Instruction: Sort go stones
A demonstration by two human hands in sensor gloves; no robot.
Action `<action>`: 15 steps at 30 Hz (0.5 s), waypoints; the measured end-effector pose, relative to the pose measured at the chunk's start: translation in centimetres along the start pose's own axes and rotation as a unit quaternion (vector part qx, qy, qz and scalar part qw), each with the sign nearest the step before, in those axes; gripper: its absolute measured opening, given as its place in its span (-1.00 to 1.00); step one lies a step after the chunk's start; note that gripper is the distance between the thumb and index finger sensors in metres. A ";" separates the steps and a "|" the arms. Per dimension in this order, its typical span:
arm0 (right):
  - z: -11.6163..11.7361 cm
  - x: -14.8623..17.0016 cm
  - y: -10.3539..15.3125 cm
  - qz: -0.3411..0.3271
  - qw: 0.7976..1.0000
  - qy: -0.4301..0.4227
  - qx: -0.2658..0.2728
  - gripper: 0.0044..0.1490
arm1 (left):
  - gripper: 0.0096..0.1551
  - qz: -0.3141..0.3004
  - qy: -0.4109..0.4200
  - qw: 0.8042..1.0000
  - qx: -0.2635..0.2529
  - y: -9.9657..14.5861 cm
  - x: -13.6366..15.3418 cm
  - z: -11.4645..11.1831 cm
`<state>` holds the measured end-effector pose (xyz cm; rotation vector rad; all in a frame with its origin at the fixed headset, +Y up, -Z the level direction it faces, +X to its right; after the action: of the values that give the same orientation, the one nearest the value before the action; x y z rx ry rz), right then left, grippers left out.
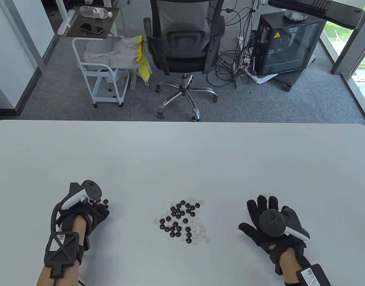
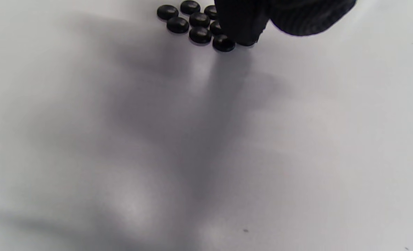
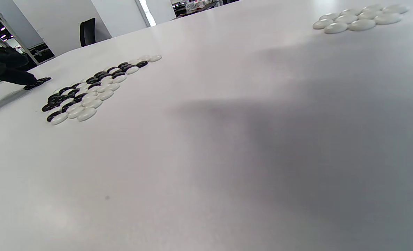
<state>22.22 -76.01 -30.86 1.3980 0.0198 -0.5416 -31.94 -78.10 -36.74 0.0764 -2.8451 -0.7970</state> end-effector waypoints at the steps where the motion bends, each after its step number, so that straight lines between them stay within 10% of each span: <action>1: 0.0 0.0 0.0 0.000 1.000 0.000 0.000 0.14 | -0.21 -0.012 -0.003 1.000 -0.003 0.3 -0.7 0.1; 15: 0.1 0.1 -0.1 0.001 1.000 0.000 -0.002 0.14 | -0.22 -0.146 -0.112 0.983 -0.008 1.2 -15.5 0.3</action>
<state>22.26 -76.11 -30.98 1.3946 0.0193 -0.5395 -16.80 -75.35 -38.90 0.4366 -3.0816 -0.9378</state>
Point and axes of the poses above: the tracker on the back of each hand, its own x axis roughly to the little-finger side, its own y axis roughly from the fingertips to the wrist, z = x × y, the point moved 4 cm from there along -y, roughly from the wrist to the fingertips, and after that the axes turned 12 degrees about x, right-handed, at the moved point
